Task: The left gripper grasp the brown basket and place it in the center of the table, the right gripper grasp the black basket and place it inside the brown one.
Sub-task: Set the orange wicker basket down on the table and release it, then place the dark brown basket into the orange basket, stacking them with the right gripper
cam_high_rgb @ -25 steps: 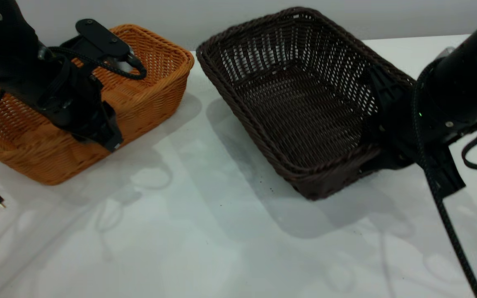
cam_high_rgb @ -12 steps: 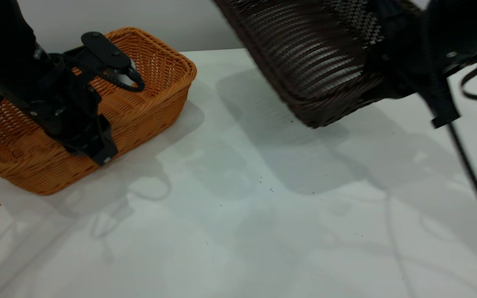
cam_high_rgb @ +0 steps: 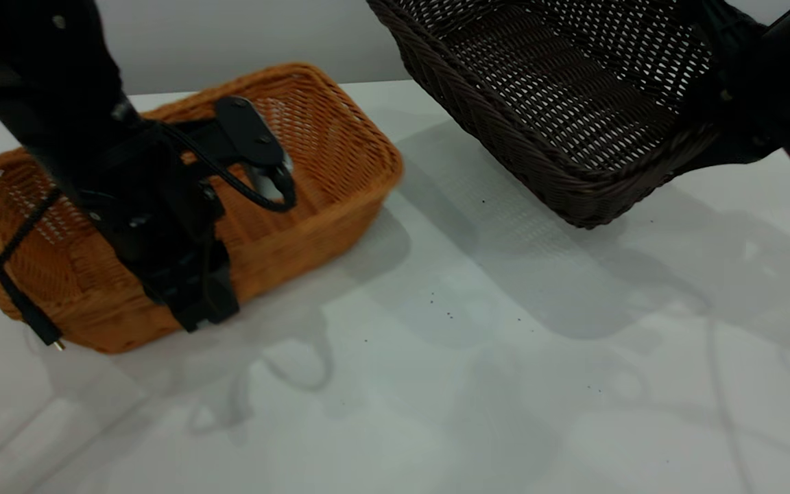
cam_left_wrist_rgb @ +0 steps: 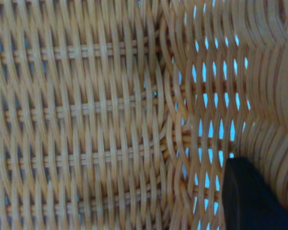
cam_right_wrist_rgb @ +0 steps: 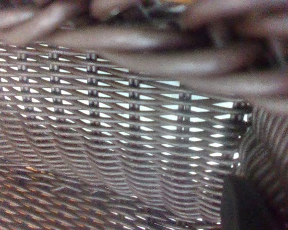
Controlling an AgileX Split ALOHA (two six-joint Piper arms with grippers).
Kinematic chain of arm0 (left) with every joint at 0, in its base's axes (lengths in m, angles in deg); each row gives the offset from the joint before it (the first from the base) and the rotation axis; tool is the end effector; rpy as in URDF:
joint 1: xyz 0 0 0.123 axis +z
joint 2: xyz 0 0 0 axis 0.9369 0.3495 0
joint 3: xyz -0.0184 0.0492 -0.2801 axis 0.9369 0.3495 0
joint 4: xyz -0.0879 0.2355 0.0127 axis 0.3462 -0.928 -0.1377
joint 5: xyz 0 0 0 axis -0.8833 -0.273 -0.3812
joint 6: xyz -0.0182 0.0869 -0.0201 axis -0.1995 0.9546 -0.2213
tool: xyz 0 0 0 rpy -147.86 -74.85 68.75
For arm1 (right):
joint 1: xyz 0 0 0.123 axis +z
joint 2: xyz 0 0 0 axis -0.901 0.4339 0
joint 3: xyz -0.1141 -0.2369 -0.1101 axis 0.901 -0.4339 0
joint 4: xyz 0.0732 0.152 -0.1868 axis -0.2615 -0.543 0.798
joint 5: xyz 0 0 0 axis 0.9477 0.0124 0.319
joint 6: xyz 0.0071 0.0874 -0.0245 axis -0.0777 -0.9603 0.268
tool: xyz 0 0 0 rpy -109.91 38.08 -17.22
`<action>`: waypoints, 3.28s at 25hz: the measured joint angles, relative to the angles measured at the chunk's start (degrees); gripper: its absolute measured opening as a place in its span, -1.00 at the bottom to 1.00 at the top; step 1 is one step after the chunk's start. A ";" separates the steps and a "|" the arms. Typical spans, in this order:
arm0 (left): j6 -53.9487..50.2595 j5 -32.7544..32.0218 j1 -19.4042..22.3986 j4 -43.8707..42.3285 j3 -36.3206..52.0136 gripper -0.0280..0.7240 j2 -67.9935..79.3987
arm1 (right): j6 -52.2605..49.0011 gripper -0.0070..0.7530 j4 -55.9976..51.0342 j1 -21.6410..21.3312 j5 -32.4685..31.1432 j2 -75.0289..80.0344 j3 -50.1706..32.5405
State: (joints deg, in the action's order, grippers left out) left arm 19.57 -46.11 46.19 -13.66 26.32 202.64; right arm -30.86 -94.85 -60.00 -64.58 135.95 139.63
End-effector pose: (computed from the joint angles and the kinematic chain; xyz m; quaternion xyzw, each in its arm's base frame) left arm 0.2979 -0.1350 0.0738 0.5439 0.8343 -0.0168 0.0884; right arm 0.3312 0.0575 0.1353 0.4096 0.8596 0.2825 0.1162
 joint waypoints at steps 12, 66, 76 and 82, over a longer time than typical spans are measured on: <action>4.50 -3.06 -9.15 4.35 0.11 -0.66 0.05 | 0.00 -0.67 8.34 -0.44 -8.43 0.00 13.21; 7.43 -4.29 -16.80 9.94 0.06 0.89 -15.31 | 1.20 -0.67 17.46 -0.44 -15.96 0.00 18.42; 3.20 -1.52 -19.94 10.15 0.06 0.85 -35.44 | 6.60 -0.67 17.46 -0.32 -20.33 0.00 18.42; 3.09 4.82 -19.94 10.55 -0.32 0.85 -45.69 | 9.33 -0.67 17.77 0.52 -25.26 0.16 22.06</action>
State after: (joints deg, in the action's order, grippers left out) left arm 22.66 -41.29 26.25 -3.12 26.00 156.94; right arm -21.53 -77.07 -59.48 -89.84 136.10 161.68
